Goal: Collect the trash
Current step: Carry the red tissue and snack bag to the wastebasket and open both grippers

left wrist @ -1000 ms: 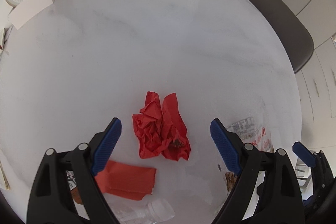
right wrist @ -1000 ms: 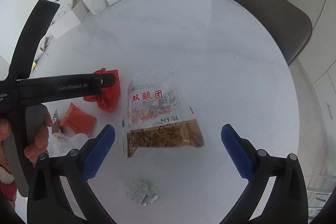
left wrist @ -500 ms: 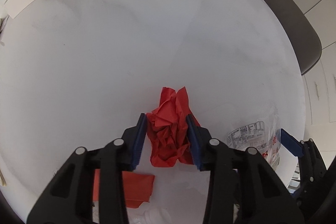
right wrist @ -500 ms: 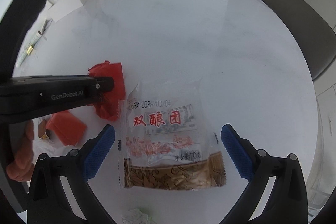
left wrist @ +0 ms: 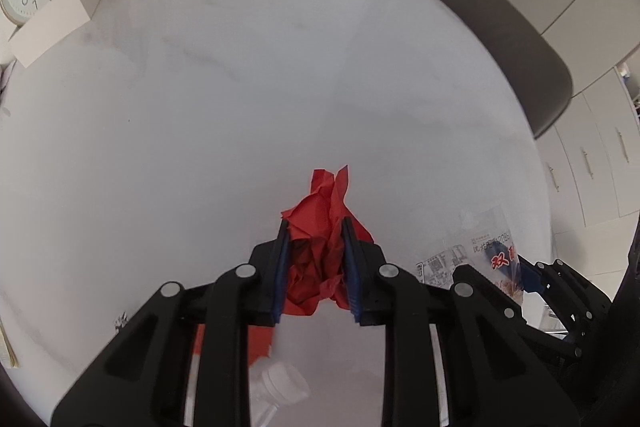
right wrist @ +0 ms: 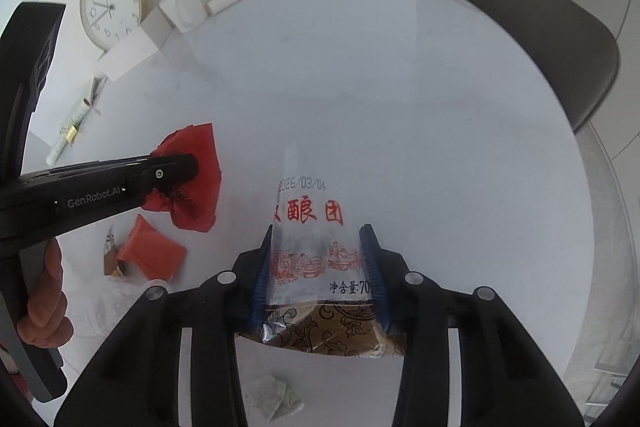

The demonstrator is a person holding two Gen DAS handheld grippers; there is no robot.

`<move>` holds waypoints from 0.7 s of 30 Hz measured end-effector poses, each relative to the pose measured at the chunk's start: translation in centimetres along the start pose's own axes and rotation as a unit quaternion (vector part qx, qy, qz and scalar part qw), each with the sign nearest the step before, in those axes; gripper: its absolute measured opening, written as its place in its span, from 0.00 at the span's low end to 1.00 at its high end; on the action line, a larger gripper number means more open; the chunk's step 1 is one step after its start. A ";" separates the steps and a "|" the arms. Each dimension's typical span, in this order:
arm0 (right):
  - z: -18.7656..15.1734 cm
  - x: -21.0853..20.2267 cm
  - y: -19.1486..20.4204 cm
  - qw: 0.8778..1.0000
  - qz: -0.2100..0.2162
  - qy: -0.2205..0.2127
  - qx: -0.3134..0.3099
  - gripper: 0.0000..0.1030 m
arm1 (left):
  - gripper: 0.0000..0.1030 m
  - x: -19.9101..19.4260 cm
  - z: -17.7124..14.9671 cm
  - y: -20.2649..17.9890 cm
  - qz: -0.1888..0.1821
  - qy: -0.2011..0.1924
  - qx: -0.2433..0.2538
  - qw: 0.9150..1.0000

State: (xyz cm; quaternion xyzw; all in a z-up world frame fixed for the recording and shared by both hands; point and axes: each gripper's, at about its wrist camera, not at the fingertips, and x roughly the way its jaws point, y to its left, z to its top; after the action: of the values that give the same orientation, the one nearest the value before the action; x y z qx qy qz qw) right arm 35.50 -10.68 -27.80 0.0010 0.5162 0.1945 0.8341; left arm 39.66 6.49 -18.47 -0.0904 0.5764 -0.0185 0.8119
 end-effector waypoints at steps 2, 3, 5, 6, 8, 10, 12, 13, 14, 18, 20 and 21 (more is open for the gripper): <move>-0.8 -1.7 -0.6 1.000 0.000 -0.012 0.007 0.40 | 0.23 -1.8 -1.1 -1.2 -0.014 -0.010 0.010 1.000; -1.4 -2.8 -1.0 1.000 -0.001 -0.020 0.013 0.40 | 0.23 -2.7 -1.7 -1.4 -0.019 -0.017 0.017 1.000; -2.8 -5.0 -1.8 0.999 -0.002 -0.032 0.025 0.40 | 0.23 -4.3 -2.7 -2.4 -0.024 -0.027 0.034 0.999; -3.6 -6.1 -2.3 0.999 -0.003 -0.036 0.031 0.40 | 0.23 -5.2 -3.6 -3.3 -0.027 -0.031 0.043 0.998; -5.7 -8.4 -3.1 0.998 -0.007 -0.044 0.042 0.40 | 0.23 -6.2 -4.7 -4.7 -0.033 -0.029 0.056 0.997; -8.1 -10.6 -4.1 0.997 -0.014 -0.048 0.052 0.40 | 0.23 -7.1 -6.8 -6.5 -0.036 -0.030 0.079 0.996; -10.9 -12.7 -5.0 0.997 -0.023 -0.047 0.062 0.40 | 0.23 -8.0 -9.2 -8.5 -0.031 -0.032 0.113 0.993; -12.1 -13.4 -5.3 0.996 -0.028 -0.044 0.066 0.40 | 0.23 -8.3 -10.5 -9.6 -0.034 -0.030 0.127 0.991; -13.8 -14.4 -5.8 0.996 -0.034 -0.042 0.072 0.40 | 0.23 -8.5 -11.4 -10.4 -0.041 -0.026 0.136 0.990; -20.8 -17.8 -7.9 0.992 -0.062 -0.029 0.108 0.40 | 0.23 -9.6 -17.5 -15.2 -0.072 -0.004 0.179 0.981; -24.0 -19.2 -8.8 0.989 -0.075 -0.025 0.128 0.40 | 0.23 -10.0 -20.9 -17.6 -0.093 0.011 0.207 0.974; -25.6 -19.8 -9.2 0.987 -0.082 -0.022 0.139 0.40 | 0.23 -10.1 -22.6 -18.7 -0.102 0.018 0.223 0.969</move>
State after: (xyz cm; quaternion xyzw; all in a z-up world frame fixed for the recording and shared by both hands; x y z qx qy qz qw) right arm 8.68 -30.77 -24.54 0.0793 0.5179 0.0514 0.8502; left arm 16.41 -13.37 -13.16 0.0347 0.5598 -0.2305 0.7951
